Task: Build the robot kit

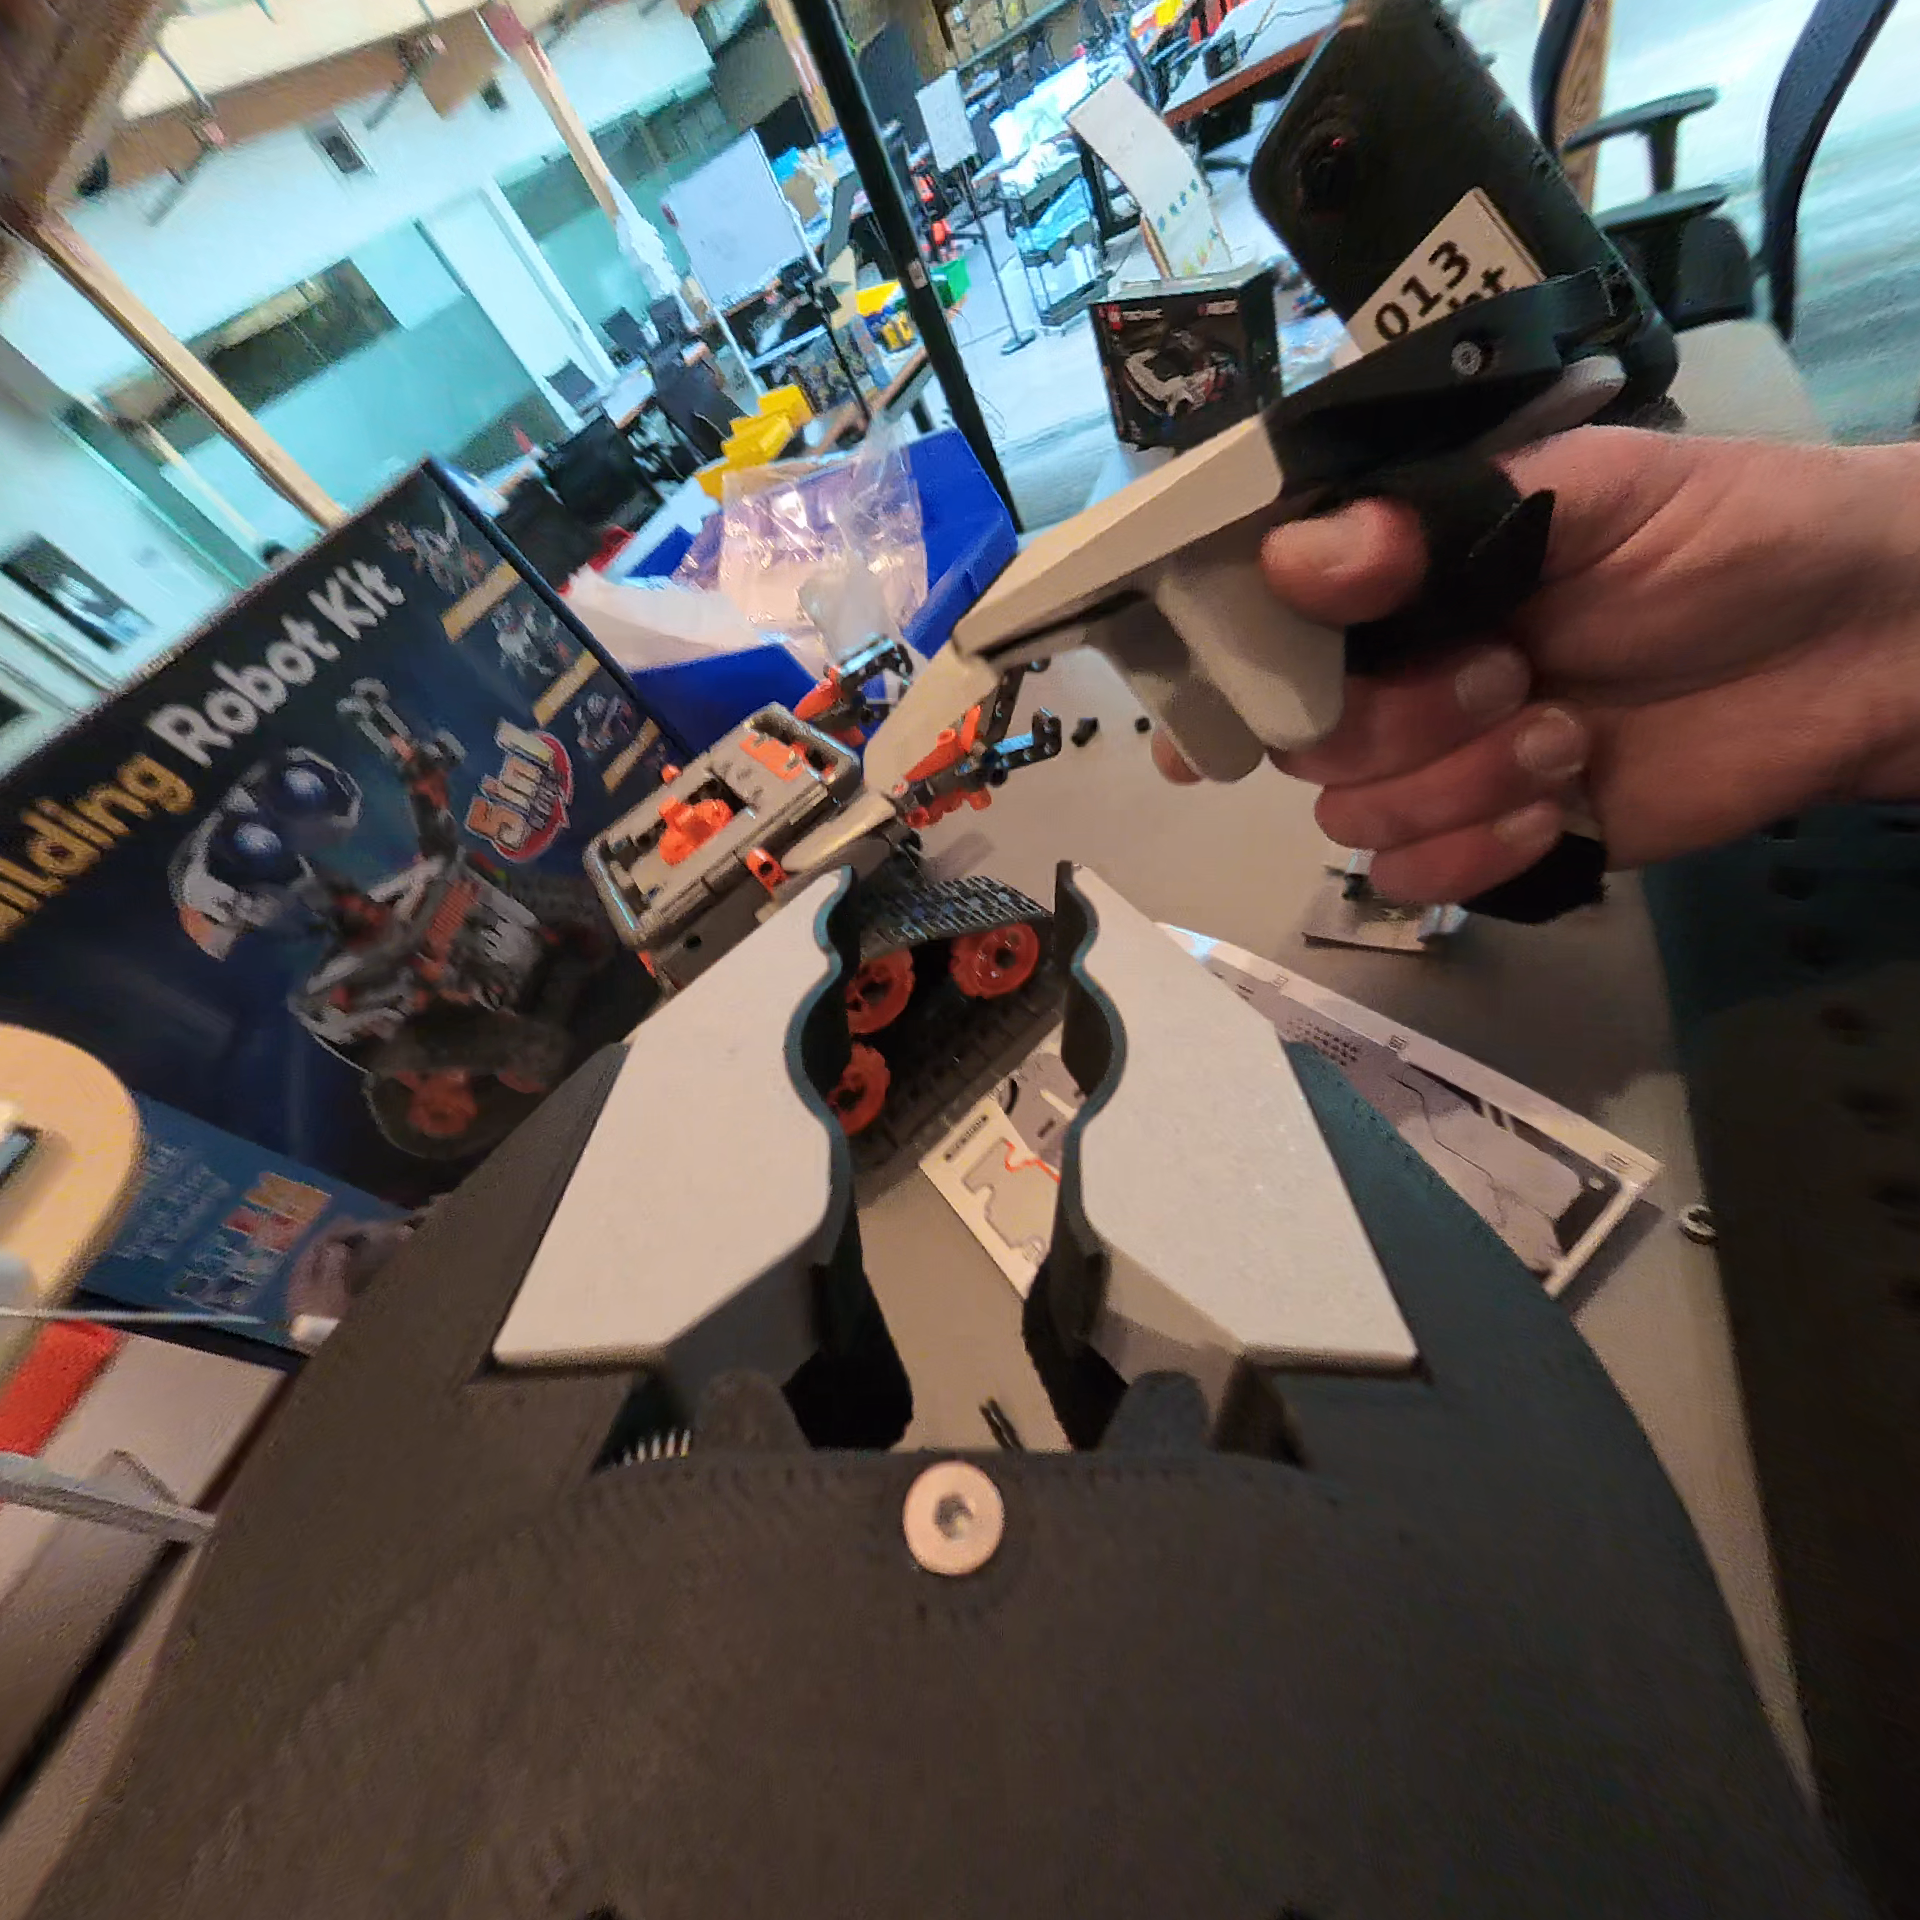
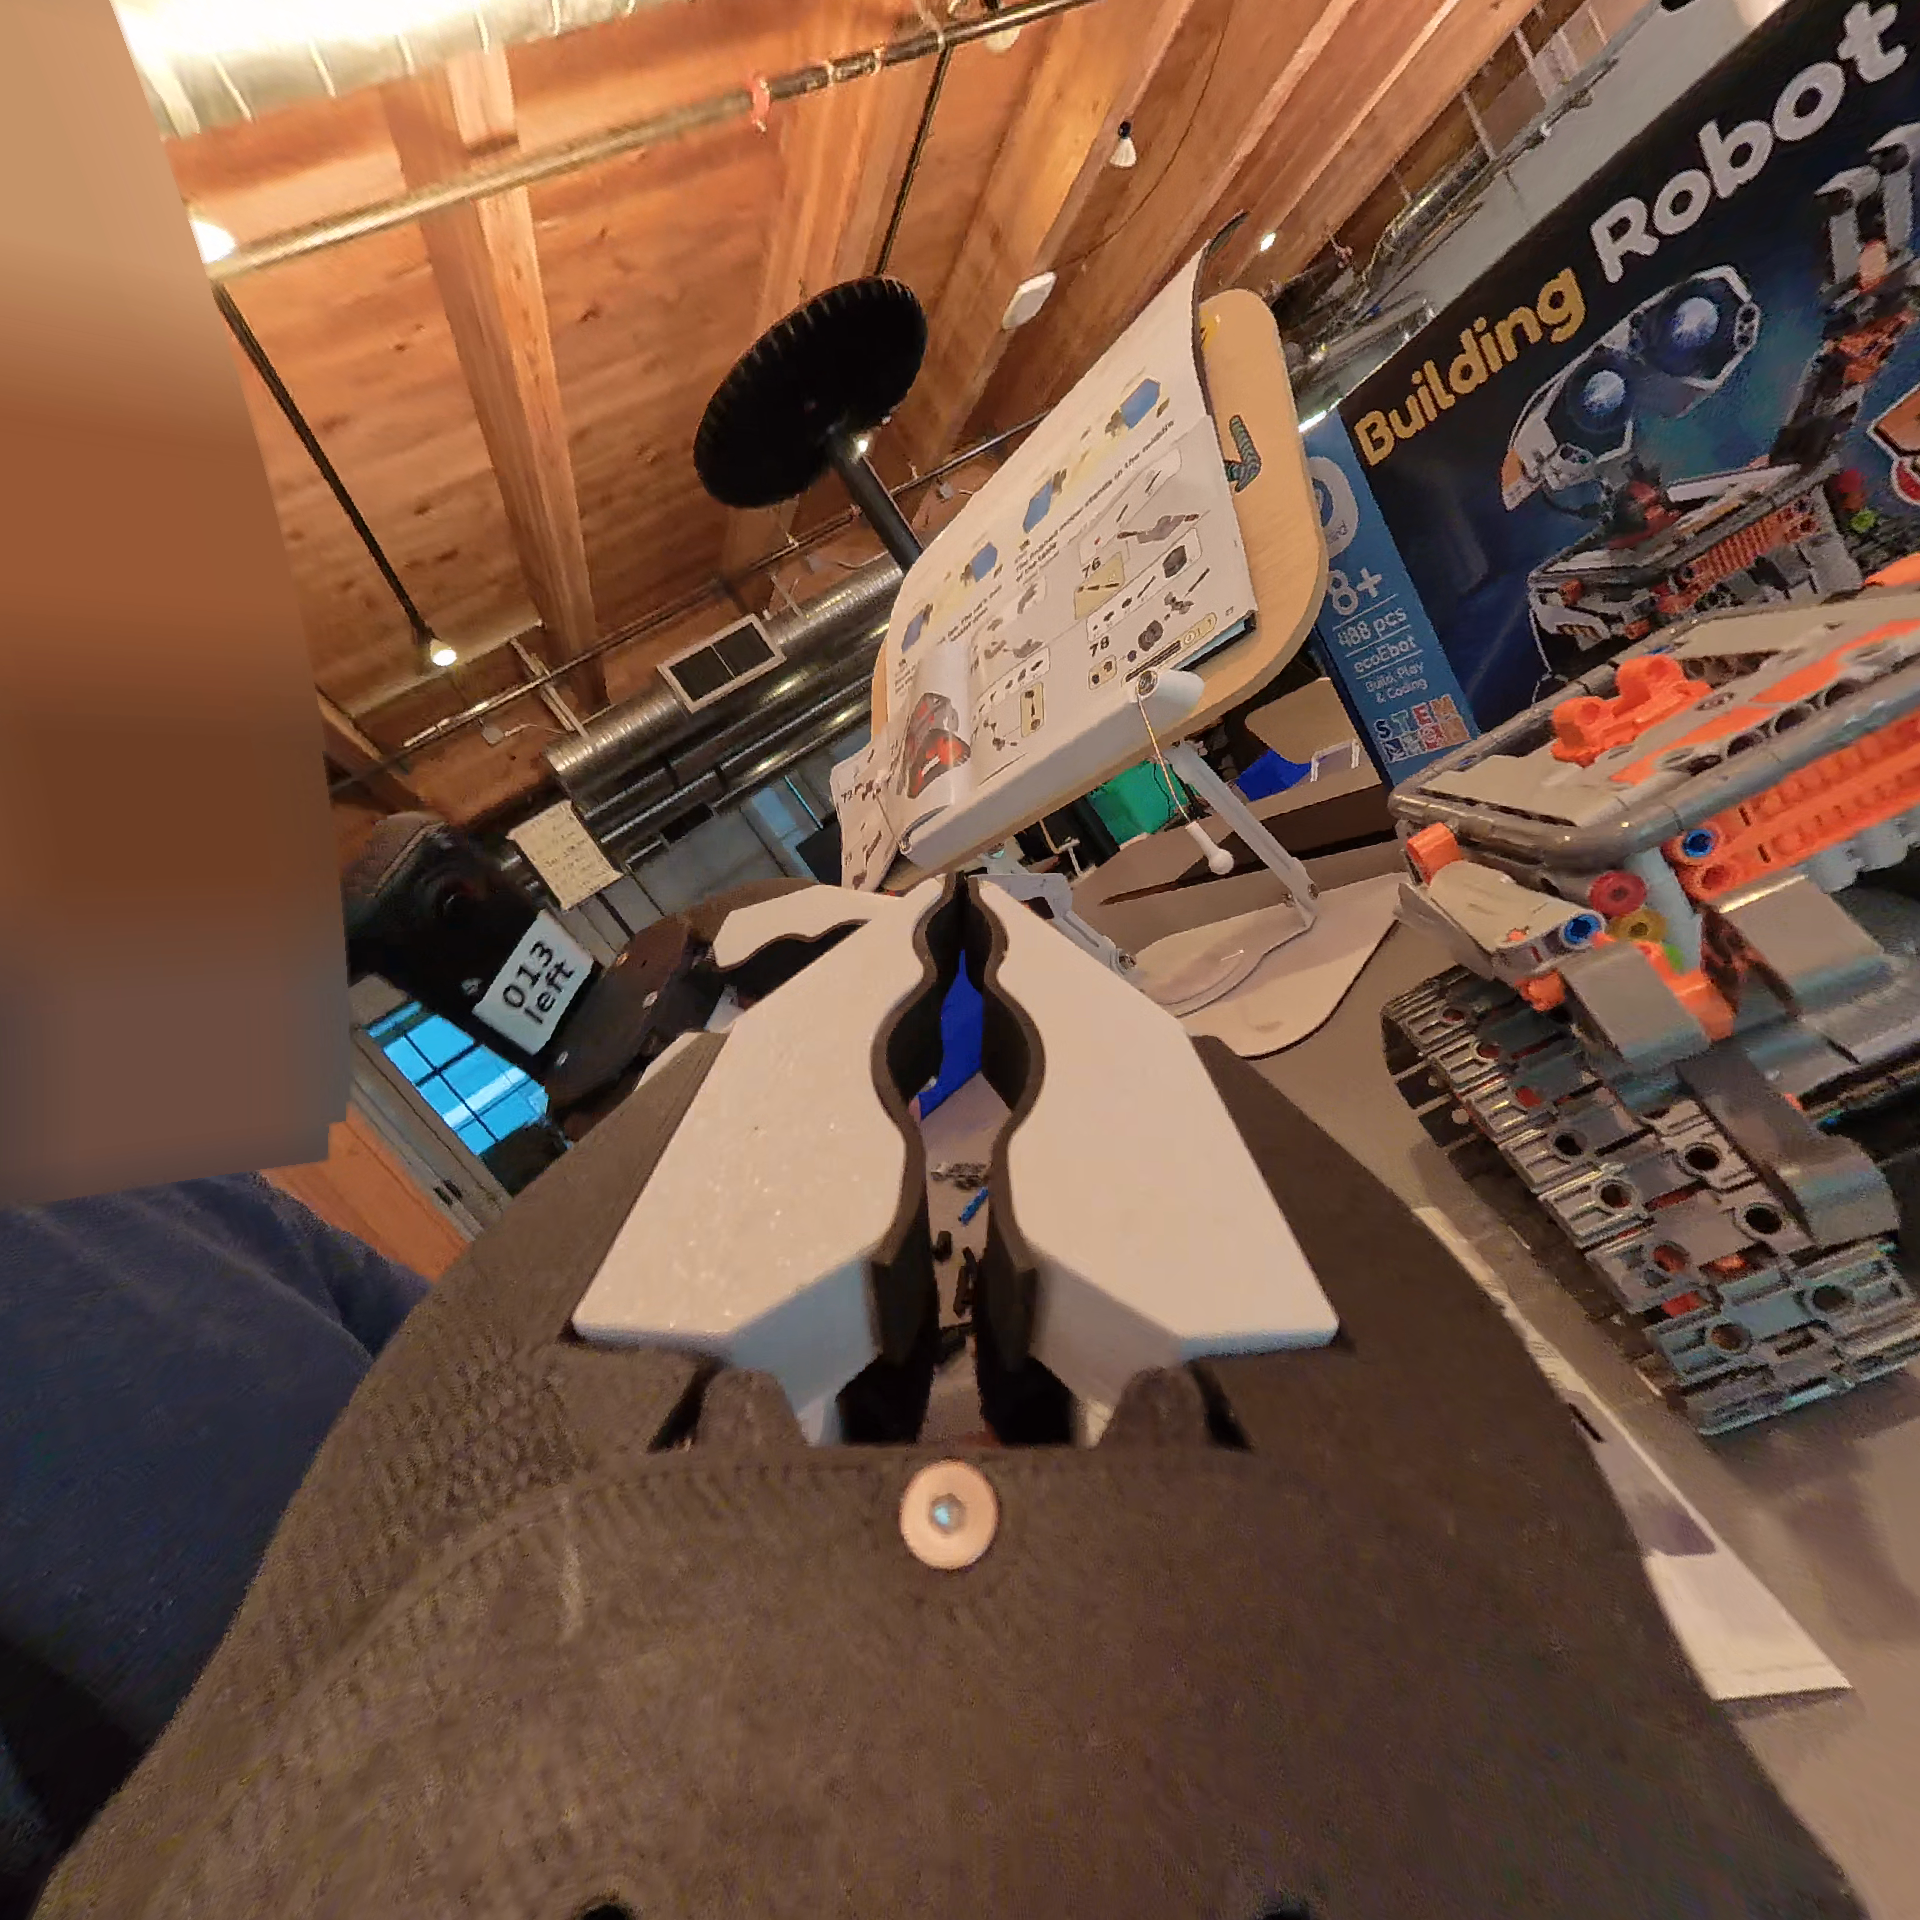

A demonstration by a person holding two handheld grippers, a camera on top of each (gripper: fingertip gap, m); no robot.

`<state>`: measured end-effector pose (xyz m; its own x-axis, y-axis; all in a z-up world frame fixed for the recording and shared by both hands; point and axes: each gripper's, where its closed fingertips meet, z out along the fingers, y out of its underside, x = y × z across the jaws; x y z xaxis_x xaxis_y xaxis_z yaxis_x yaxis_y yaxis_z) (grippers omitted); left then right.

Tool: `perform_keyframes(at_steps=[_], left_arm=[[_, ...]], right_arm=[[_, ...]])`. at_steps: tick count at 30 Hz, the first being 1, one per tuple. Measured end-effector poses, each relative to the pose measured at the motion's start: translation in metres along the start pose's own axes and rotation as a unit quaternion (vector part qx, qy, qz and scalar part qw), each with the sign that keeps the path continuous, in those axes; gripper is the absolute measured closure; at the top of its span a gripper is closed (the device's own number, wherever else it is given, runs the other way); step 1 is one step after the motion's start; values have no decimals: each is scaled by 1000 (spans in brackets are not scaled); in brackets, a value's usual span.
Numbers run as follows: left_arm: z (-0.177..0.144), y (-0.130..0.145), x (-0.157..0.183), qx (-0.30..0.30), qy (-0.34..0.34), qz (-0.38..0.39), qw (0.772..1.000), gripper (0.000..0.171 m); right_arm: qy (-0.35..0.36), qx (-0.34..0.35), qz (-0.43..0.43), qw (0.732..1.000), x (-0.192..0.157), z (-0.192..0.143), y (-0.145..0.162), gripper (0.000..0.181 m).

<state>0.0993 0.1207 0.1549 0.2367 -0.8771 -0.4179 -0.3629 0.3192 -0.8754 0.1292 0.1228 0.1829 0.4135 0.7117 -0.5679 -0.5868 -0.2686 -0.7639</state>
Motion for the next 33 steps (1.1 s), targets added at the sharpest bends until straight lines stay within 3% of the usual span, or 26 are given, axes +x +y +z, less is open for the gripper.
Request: perform_keyframes(at_steps=[4, 7, 16, 20, 23, 27, 29, 33], left_arm=[[8, -18, 0, 16, -60, 74, 995, 140], [14, -22, 4, 12, -74, 102, 992, 151], [22, -16, 0, -7, -83, 93, 992, 171], [22, -16, -1, -4, -86, 88, 992, 171], [20, -19, -2, 23, -62, 29, 997, 171], [14, -24, -12, 88, -1, -121, 989, 171], [9, -28, -18, 132, 52, -228, 963, 171], [3, -28, -28, 203, 151, -391, 885, 171]], right_arm=[[12, 4, 16, 1000, 0, 4, 4, 181], [25, 8, 26, 999, 2, 6, 7, 181], [36, 14, 30, 999, 2, 8, 11, 181], [39, 14, 26, 999, 3, 8, 10, 181], [36, 15, 11, 999, 0, 8, 6, 173], [27, -1, -8, 1000, -4, 9, 0, 144], [23, -6, -33, 999, -4, 6, -6, 146], [33, -71, -115, 990, 0, 6, -1, 158]])
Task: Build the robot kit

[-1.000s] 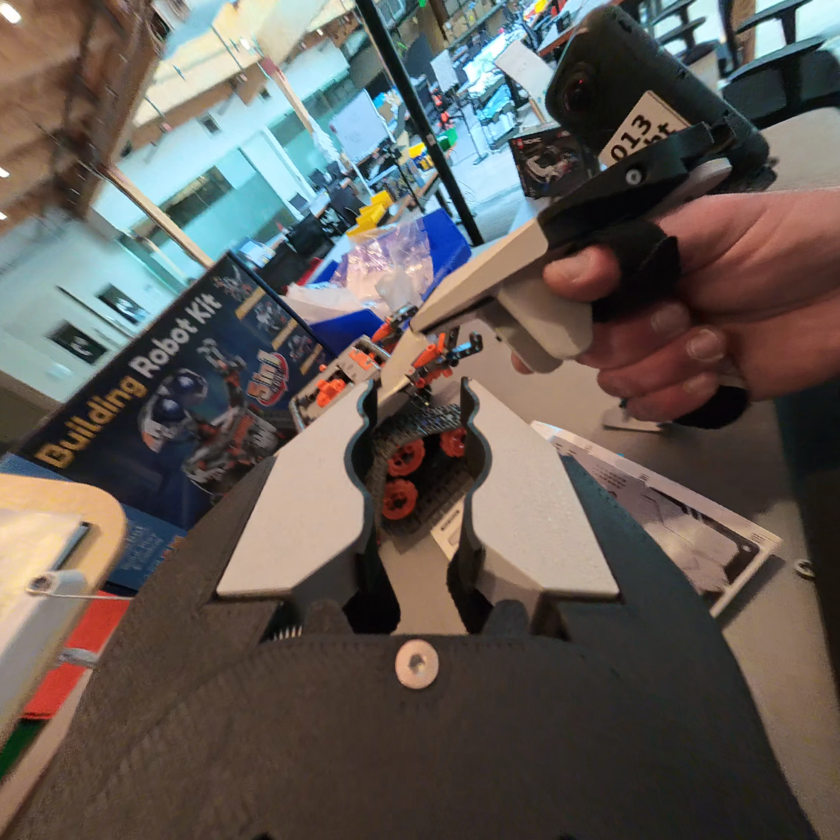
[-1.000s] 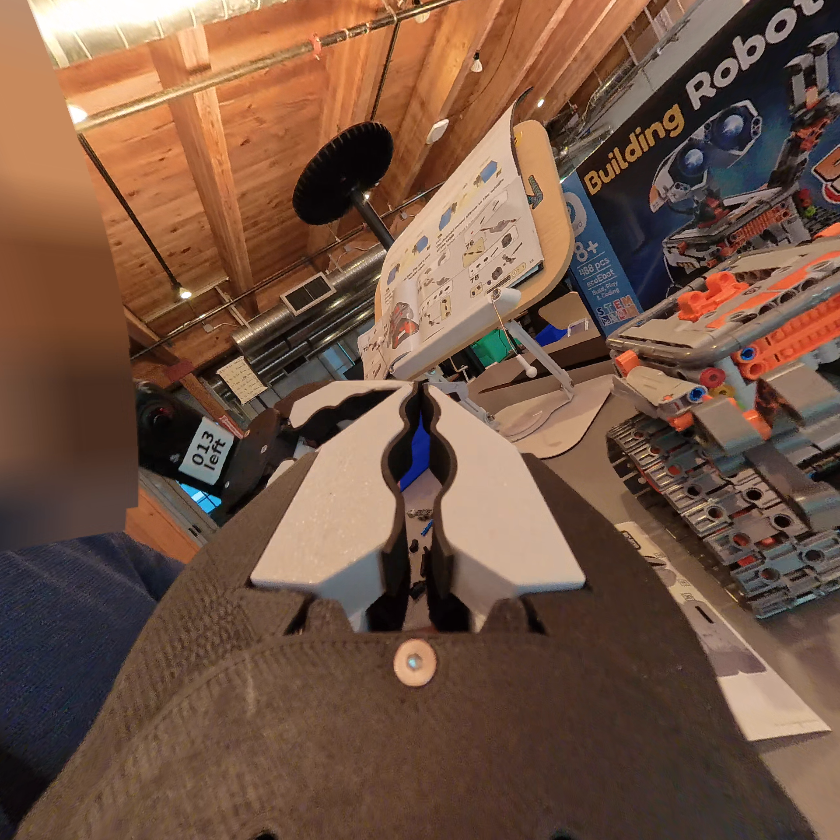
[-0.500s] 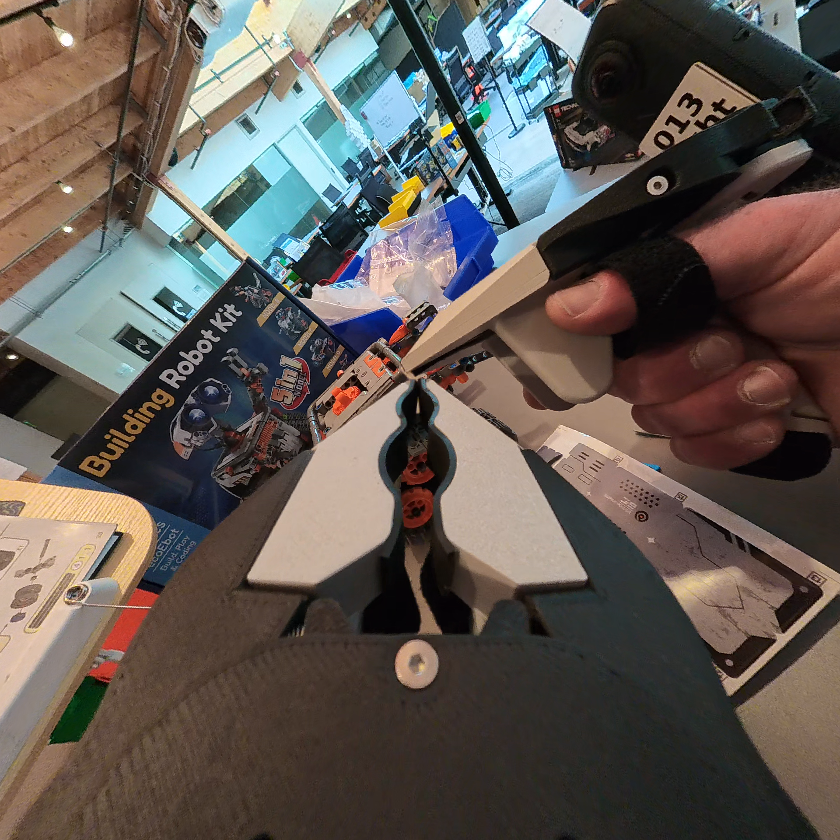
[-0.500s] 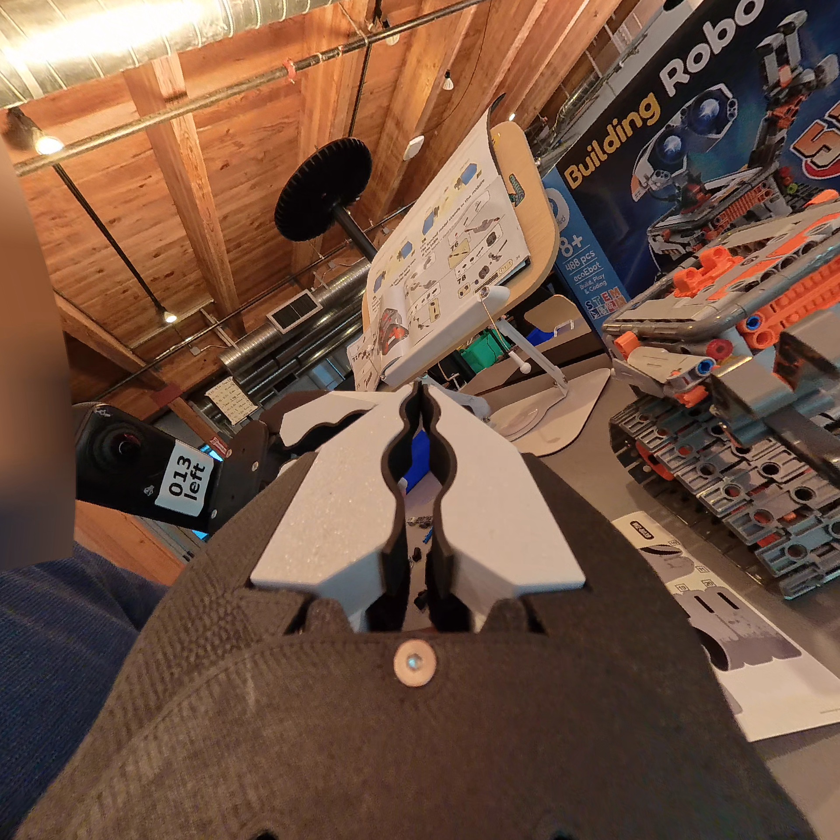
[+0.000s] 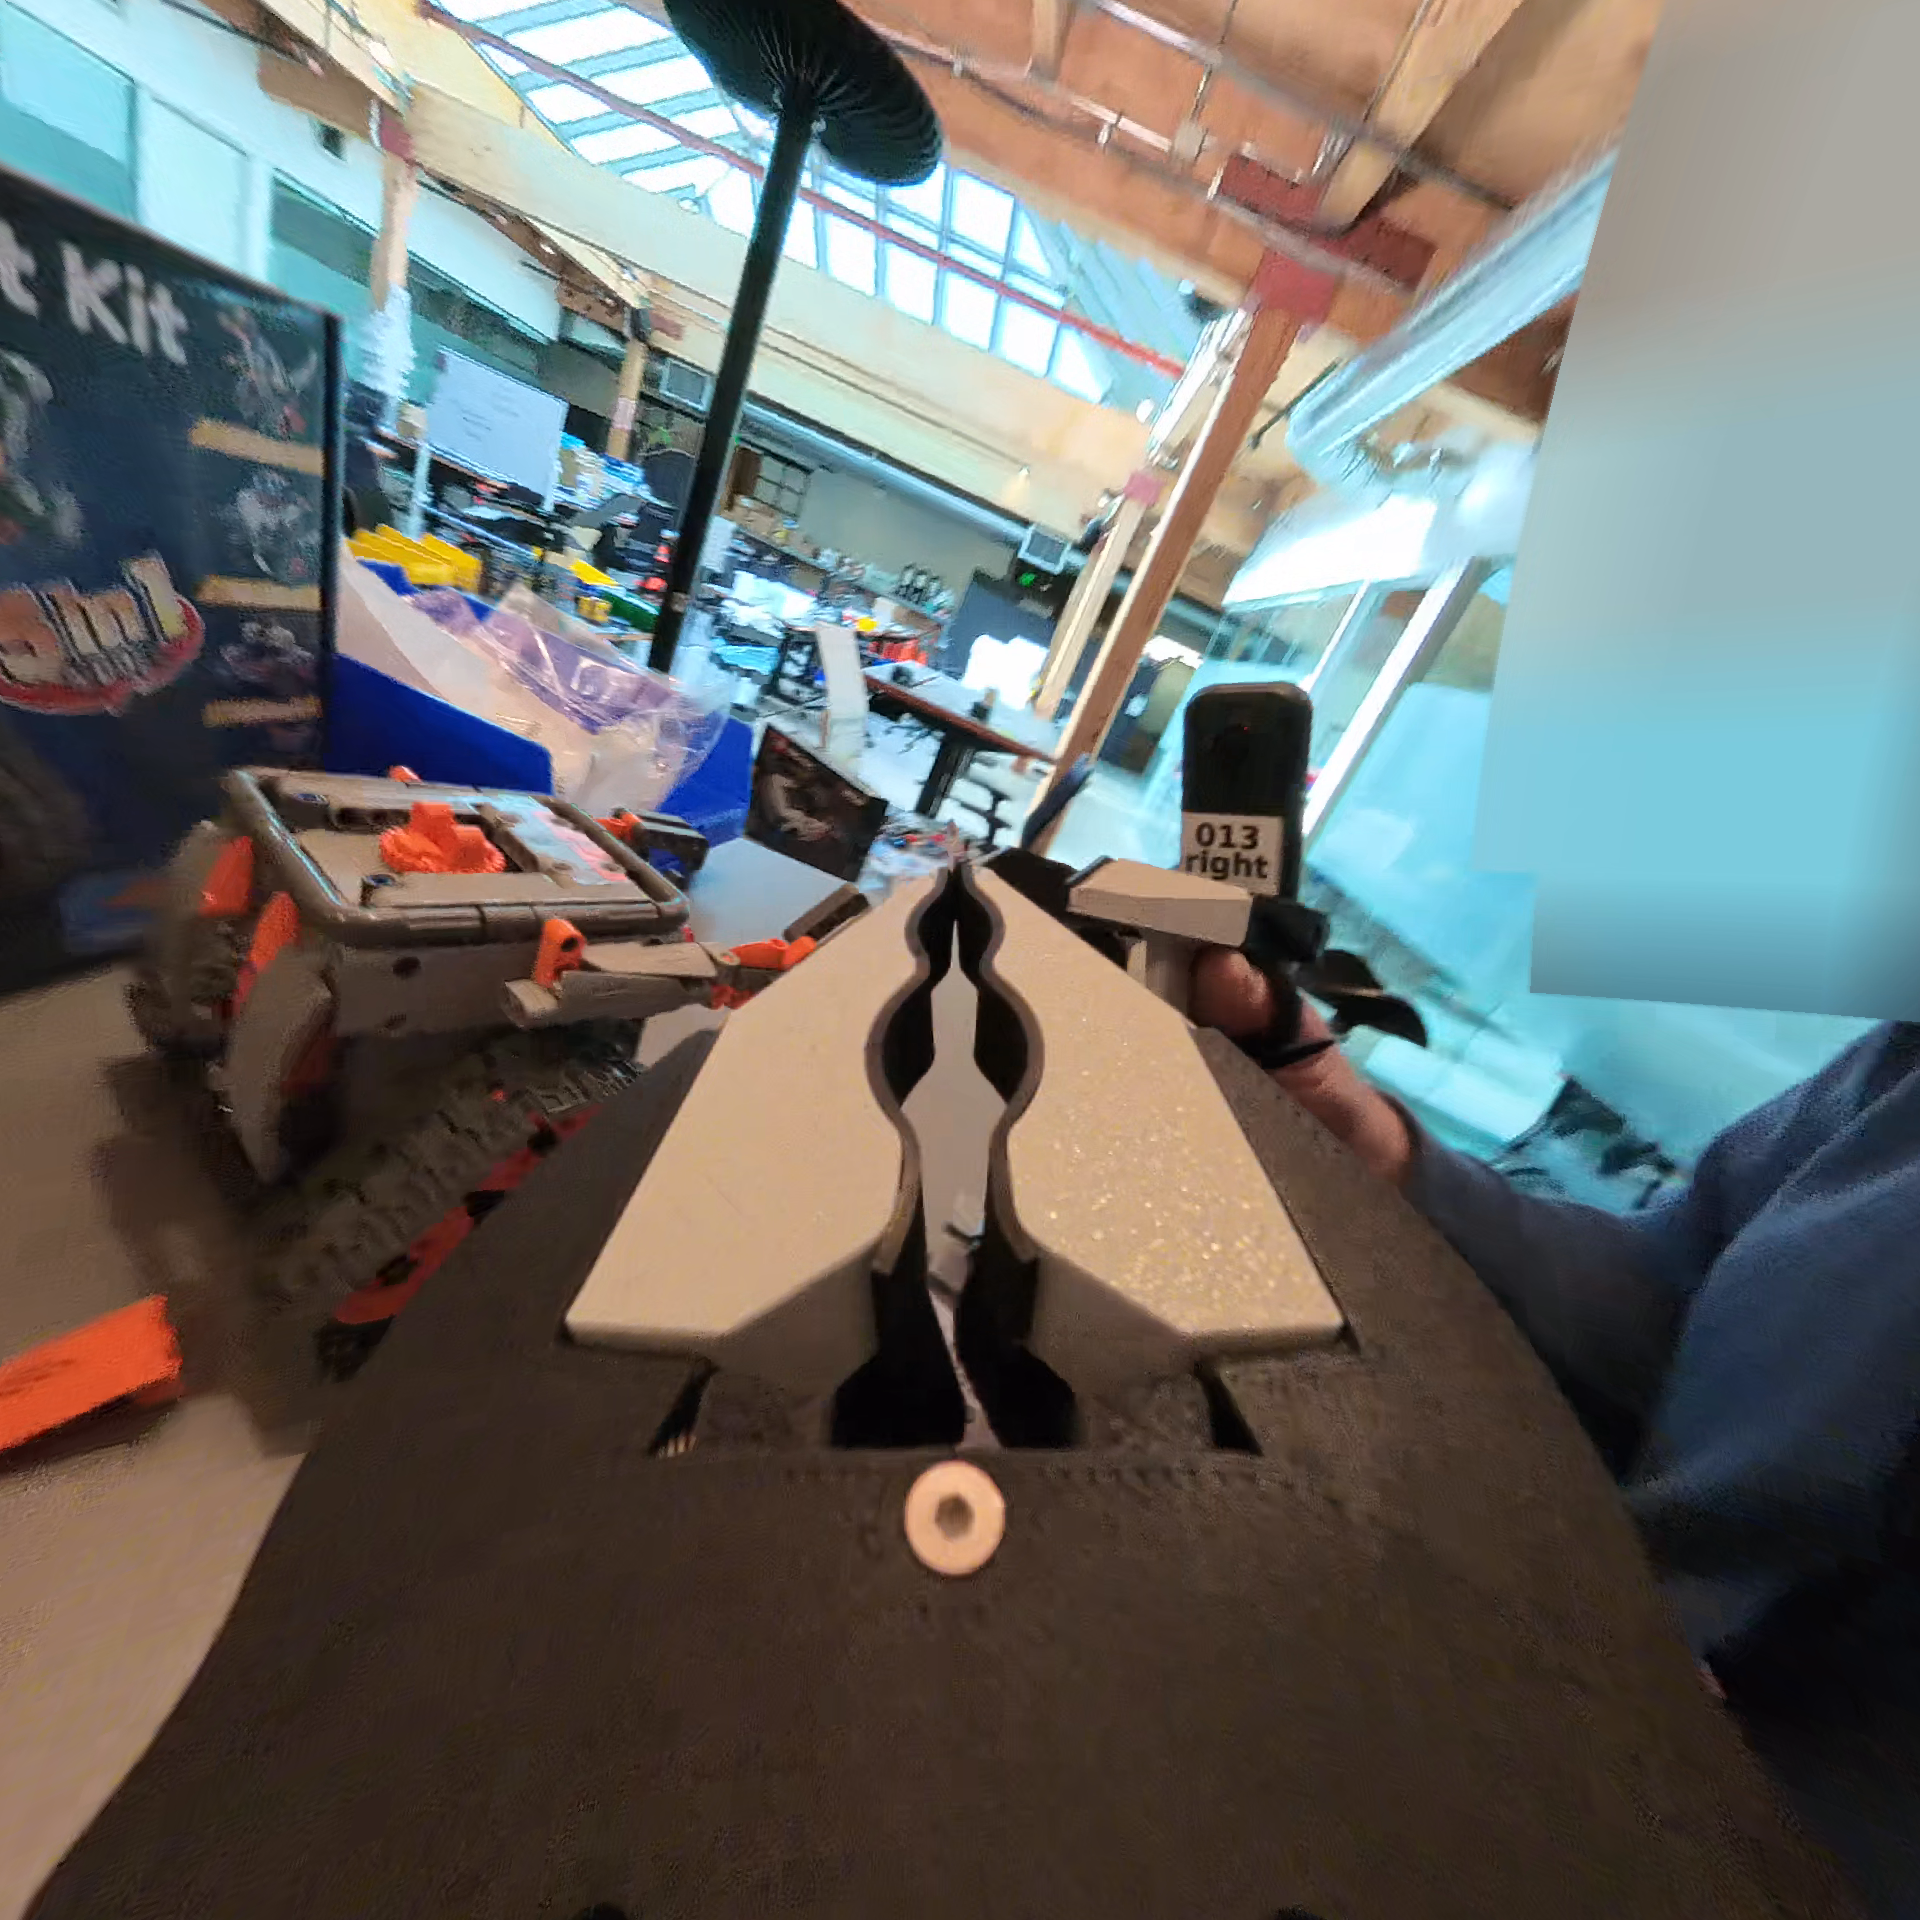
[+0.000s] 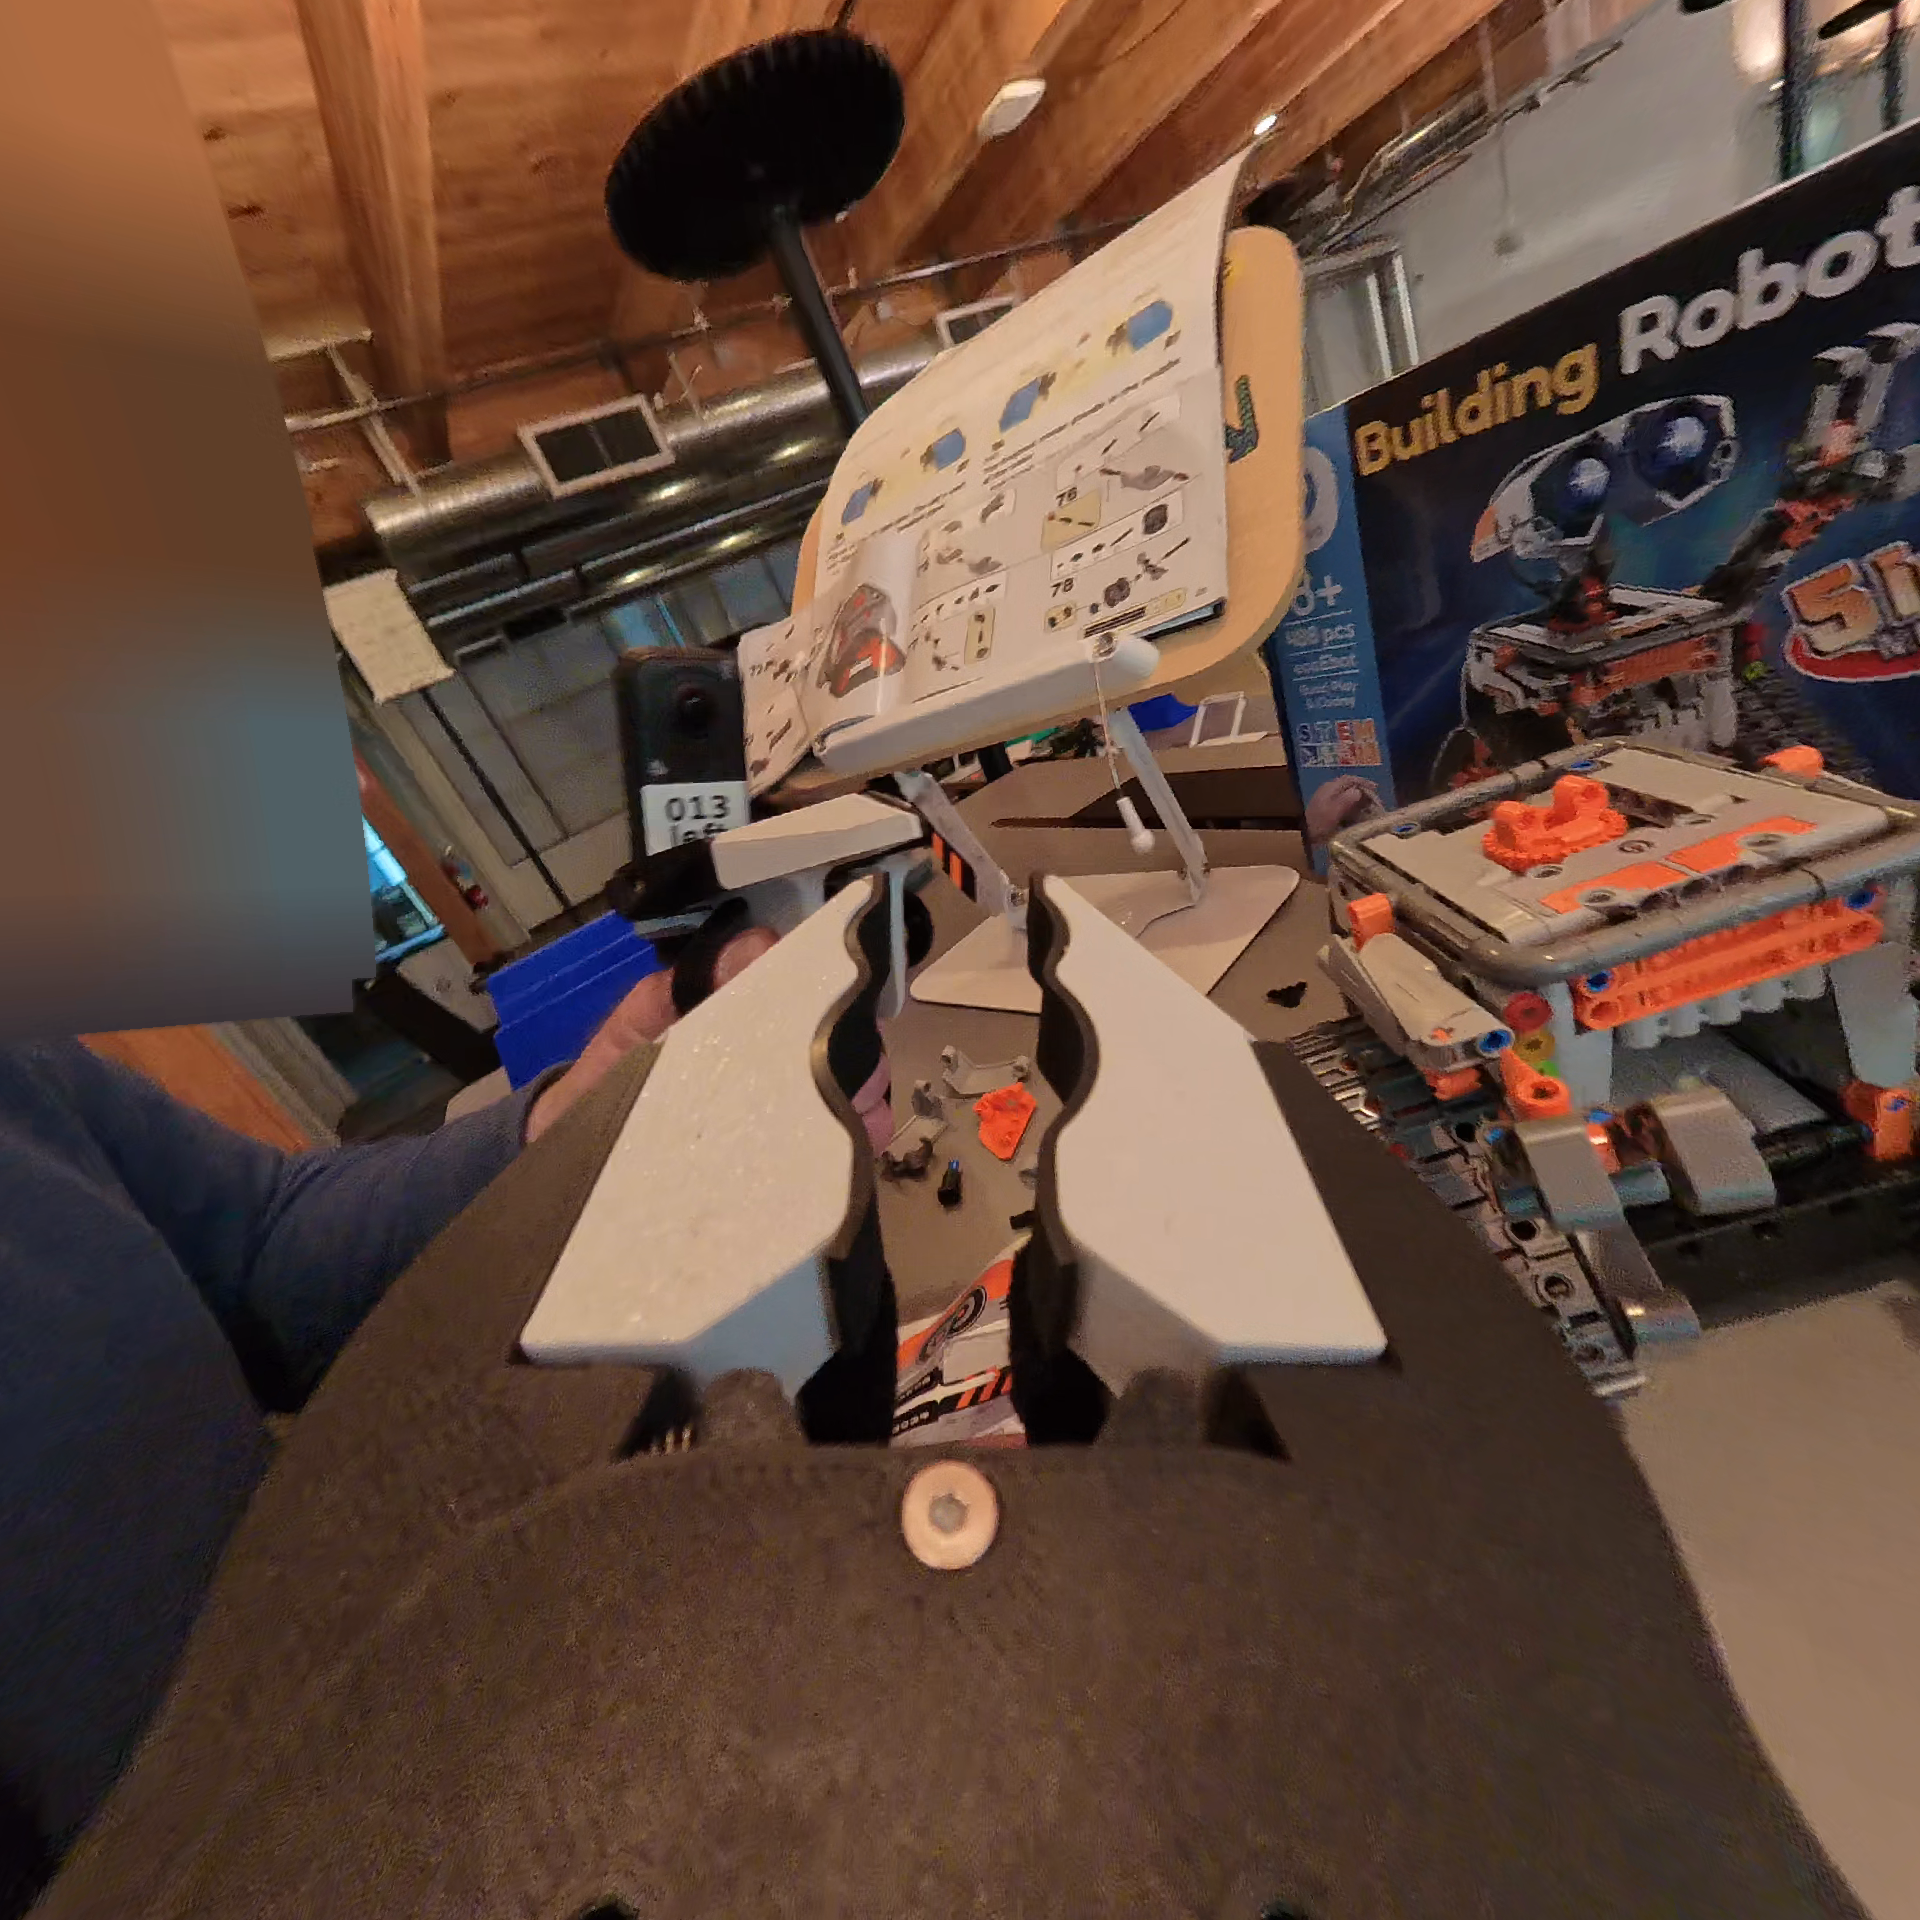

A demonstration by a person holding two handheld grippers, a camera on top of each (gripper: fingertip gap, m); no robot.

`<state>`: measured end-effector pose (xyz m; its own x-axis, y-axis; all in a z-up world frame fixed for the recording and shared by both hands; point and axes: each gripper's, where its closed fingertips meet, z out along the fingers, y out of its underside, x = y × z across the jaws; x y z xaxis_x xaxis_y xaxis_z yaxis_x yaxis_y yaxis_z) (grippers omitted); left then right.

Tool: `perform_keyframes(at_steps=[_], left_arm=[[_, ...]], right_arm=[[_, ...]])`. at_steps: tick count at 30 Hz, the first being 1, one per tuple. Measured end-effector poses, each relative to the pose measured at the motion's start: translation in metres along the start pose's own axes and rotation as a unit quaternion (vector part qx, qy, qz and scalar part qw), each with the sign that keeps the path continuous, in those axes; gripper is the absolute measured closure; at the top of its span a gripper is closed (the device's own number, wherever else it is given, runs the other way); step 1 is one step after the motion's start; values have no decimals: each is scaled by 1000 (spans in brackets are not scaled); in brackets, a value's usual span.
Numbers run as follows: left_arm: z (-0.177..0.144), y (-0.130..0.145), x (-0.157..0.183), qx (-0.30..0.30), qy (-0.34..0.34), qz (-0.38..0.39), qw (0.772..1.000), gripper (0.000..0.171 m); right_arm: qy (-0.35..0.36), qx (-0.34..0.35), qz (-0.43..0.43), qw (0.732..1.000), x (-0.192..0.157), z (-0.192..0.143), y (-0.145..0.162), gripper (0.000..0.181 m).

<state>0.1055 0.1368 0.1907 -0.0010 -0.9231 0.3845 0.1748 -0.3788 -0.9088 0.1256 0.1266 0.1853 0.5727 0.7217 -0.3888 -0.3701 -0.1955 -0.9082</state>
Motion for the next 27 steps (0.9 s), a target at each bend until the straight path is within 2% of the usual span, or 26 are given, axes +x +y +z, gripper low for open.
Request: perform_keyframes(at_steps=[5, 6, 8, 9, 21, 27], left_arm=[[3, 9, 16, 2, 96, -57, 994, 171], [3, 8, 14, 7, 92, -56, 994, 171], [4, 11, 14, 1, 101, -56, 993, 171], [4, 11, 13, 5, 103, -59, 993, 171], [4, 16, -2, 11, 100, -93, 991, 171], [4, 17, -6, 7, 91, -90, 992, 160]], right_arm=[[-32, -44, 2, 998, -4, 7, 12, 159], [-35, -43, 4, 998, -5, 7, 12, 162], [-47, -31, 14, 998, -7, 7, 10, 180], [-49, -30, 16, 998, -7, 6, 11, 181], [-18, -53, -16, 998, 2, 9, 14, 181], [-1, -65, -14, 998, 8, 11, 17, 181]])
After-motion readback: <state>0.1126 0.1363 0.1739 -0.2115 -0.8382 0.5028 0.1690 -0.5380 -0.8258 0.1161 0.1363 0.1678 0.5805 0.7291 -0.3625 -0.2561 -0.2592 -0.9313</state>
